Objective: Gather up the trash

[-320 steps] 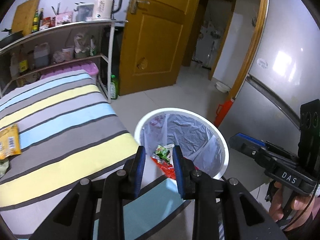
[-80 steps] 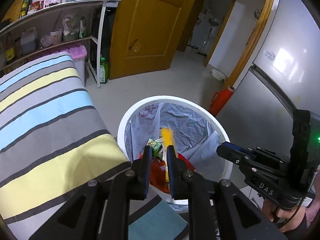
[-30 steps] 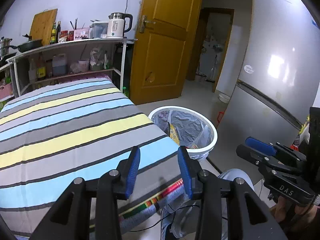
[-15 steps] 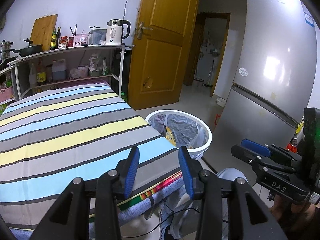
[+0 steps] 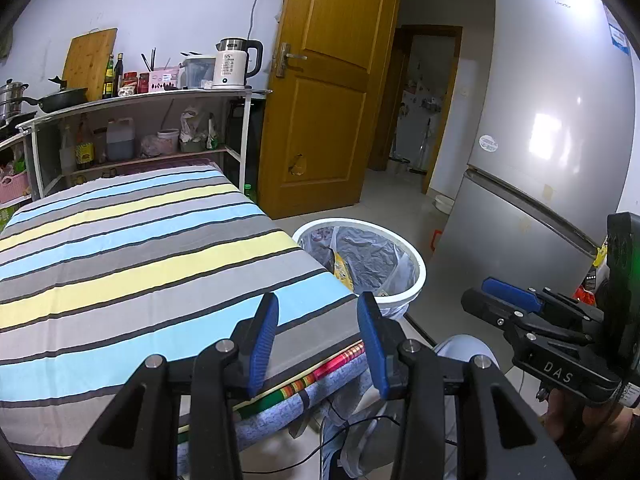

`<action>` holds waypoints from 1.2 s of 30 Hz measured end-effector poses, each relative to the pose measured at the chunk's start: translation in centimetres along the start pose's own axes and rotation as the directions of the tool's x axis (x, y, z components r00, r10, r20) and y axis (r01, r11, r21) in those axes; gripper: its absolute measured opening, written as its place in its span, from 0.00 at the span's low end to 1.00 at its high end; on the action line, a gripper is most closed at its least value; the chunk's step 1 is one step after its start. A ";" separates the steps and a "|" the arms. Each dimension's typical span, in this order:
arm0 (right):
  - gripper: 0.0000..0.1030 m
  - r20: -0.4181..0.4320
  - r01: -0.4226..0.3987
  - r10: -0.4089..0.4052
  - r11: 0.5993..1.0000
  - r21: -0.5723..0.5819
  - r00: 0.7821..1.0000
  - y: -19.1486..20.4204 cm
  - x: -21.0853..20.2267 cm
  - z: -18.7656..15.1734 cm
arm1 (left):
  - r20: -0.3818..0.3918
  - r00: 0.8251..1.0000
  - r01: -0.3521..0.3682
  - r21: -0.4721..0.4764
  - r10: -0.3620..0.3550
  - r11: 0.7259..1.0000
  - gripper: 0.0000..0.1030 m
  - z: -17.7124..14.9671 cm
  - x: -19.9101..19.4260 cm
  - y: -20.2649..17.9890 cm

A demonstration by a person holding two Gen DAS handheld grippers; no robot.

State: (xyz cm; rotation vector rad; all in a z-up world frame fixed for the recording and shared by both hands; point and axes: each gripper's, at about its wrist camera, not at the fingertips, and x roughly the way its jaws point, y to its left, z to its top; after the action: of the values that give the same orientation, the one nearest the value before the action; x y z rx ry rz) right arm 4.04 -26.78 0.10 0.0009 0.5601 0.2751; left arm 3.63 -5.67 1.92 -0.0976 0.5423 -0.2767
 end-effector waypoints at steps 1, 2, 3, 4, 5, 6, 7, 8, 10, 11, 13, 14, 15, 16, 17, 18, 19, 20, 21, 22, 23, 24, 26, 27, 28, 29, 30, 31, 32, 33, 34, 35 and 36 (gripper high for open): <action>0.39 0.001 0.000 0.000 1.000 0.000 1.000 0.0 0.0 -0.1 | 0.000 1.000 -0.001 0.000 0.001 1.000 0.41 0.0 0.0 0.0; 0.39 0.001 0.000 0.000 1.000 0.001 1.000 0.0 0.0 0.0 | 0.000 1.000 -0.002 0.001 0.002 1.000 0.41 0.0 0.0 0.0; 0.39 0.000 0.000 0.000 1.000 0.000 1.000 0.0 0.0 0.0 | 0.001 1.000 -0.003 0.001 0.003 1.000 0.41 0.0 0.0 0.0; 0.39 0.000 0.000 0.000 1.000 -0.001 1.000 0.1 0.0 0.0 | 0.001 1.000 -0.004 0.002 0.004 1.000 0.41 0.0 -0.1 0.0; 0.39 0.000 0.000 0.000 1.000 0.001 1.000 0.0 0.0 0.0 | 0.002 1.000 -0.006 0.002 0.006 1.000 0.41 0.0 -0.1 0.1; 0.39 0.000 0.000 0.000 1.000 0.001 1.000 0.1 0.0 0.0 | 0.003 1.000 -0.007 0.002 0.007 1.000 0.41 0.0 -0.2 0.1; 0.39 0.001 0.000 0.000 1.000 -0.001 1.000 0.1 0.0 0.0 | 0.003 1.000 -0.008 0.002 0.008 1.000 0.41 0.0 -0.2 0.1; 0.39 0.001 0.000 0.000 1.000 -0.002 1.000 0.2 0.0 0.0 | 0.003 1.000 -0.009 0.002 0.009 1.000 0.41 0.0 -0.3 0.2; 0.39 0.001 -0.002 0.002 1.000 -0.001 1.000 0.1 0.0 0.0 | 0.003 1.000 -0.012 0.002 0.012 1.000 0.41 0.0 -0.3 0.2; 0.39 0.001 -0.001 0.001 1.000 -0.002 1.000 0.1 0.0 0.0 | 0.002 1.000 -0.016 0.001 0.016 1.000 0.41 0.0 -0.3 0.2; 0.39 0.000 -0.003 0.003 1.000 -0.002 1.000 0.1 0.0 0.0 | 0.000 1.000 -0.017 0.000 0.017 1.000 0.41 0.0 -0.3 0.2; 0.39 -0.001 -0.004 0.004 1.000 -0.002 1.000 0.1 0.0 0.0 | 0.001 1.000 -0.017 -0.001 0.017 1.000 0.41 -0.1 -0.4 0.2; 0.39 0.000 -0.003 0.003 1.000 -0.003 1.000 0.1 0.0 0.0 | 0.000 1.000 -0.018 -0.001 0.018 1.000 0.41 -0.1 -0.3 0.2; 0.39 -0.001 -0.003 0.003 1.000 -0.002 1.000 0.1 0.0 0.0 | 0.000 1.000 -0.021 -0.001 0.021 1.000 0.41 -0.1 -0.4 0.2; 0.39 0.000 -0.003 0.003 1.000 -0.001 1.000 0.1 0.0 0.0 | 0.000 1.000 -0.024 -0.001 0.024 1.000 0.41 -0.1 -0.4 0.2; 0.39 0.001 -0.002 0.002 1.000 -0.003 1.000 0.1 0.0 0.0 | 0.001 1.000 -0.027 -0.002 0.027 1.000 0.41 -0.1 -0.4 0.2; 0.39 0.000 -0.001 0.001 1.000 -0.003 1.000 0.1 0.0 0.0 | 0.001 1.000 -0.029 -0.002 0.029 1.000 0.41 -0.2 -0.4 0.2; 0.39 -0.001 -0.001 0.001 1.000 -0.003 1.000 0.1 0.0 0.0 | 0.000 0.999 -0.033 -0.003 0.033 0.999 0.41 -0.2 -0.4 0.1; 0.39 -0.001 -0.003 0.003 1.000 -0.001 1.000 0.1 0.0 0.0 | -0.002 0.999 -0.037 -0.005 0.037 0.999 0.42 -0.2 -0.4 0.2; 0.39 -0.001 -0.004 0.004 1.000 -0.002 1.000 0.1 0.0 0.0 | -0.002 0.999 -0.038 -0.006 0.038 0.999 0.42 -0.2 -0.4 -0.1; 0.39 0.000 -0.003 0.003 1.000 -0.003 1.000 0.2 -0.1 0.0 | -0.002 0.999 -0.037 -0.007 0.037 0.999 0.42 -0.2 -0.4 0.0; 0.39 0.000 -0.002 0.002 1.000 -0.003 1.000 0.1 0.0 0.0 | -0.002 0.999 -0.035 -0.008 0.035 0.999 0.42 -0.2 -0.4 0.0; 0.39 0.000 -0.002 0.002 1.000 -0.002 1.000 0.2 -0.1 0.0 | -0.002 0.999 -0.036 -0.008 0.036 0.999 0.42 -0.2 -0.3 0.0; 0.39 -0.001 -0.003 0.003 1.000 -0.002 1.000 0.2 0.0 0.0 | -0.002 0.999 -0.035 -0.007 0.035 0.999 0.42 -0.2 -0.3 0.0; 0.39 -0.004 -0.004 0.004 1.000 -0.001 1.000 0.2 0.0 0.0 | -0.001 0.999 -0.033 -0.006 0.033 0.999 0.42 -0.2 -0.4 0.0; 0.39 -0.006 -0.005 0.005 1.000 0.000 1.000 0.1 0.1 -0.1 | -0.001 1.000 -0.030 -0.005 0.030 1.000 0.42 -0.1 -0.4 0.0; 0.39 -0.007 -0.006 0.006 1.000 0.001 1.000 0.1 0.1 -0.1 | -0.001 1.000 -0.029 -0.003 0.029 1.000 0.42 -0.1 -0.4 -0.1; 0.39 -0.006 -0.007 0.007 1.000 -0.001 1.000 0.2 0.0 -0.1 | -0.001 1.000 -0.028 -0.002 0.028 1.000 0.42 -0.1 -0.4 -0.1; 0.39 -0.005 -0.006 0.006 1.000 -0.003 1.000 0.2 0.1 -0.1 | -0.001 1.000 -0.027 -0.001 0.027 1.000 0.42 -0.1 -0.4 -0.1; 0.39 -0.005 -0.005 0.005 1.000 -0.003 1.000 0.2 0.1 -0.1 | -0.001 1.000 -0.026 -0.001 0.026 1.000 0.42 -0.1 -0.3 -0.2; 0.39 -0.005 -0.006 0.006 1.000 -0.002 1.000 0.1 0.1 -0.1 | -0.001 1.000 -0.025 -0.002 0.025 1.000 0.42 -0.1 -0.3 -0.2; 0.39 -0.005 -0.006 0.006 1.000 -0.001 1.000 0.1 0.1 -0.1 | -0.001 1.000 -0.025 -0.002 0.025 1.000 0.42 0.0 -0.3 -0.2; 0.39 -0.006 -0.005 0.005 1.000 -0.002 1.000 0.2 0.1 -0.1 | -0.002 1.000 -0.024 -0.002 0.024 1.000 0.42 0.0 -0.3 -0.2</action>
State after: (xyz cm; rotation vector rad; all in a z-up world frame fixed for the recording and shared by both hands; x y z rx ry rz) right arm 4.03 -26.61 -0.04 0.0001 0.5655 0.2807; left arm 3.32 -5.73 2.07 -0.0928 0.5458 -0.2527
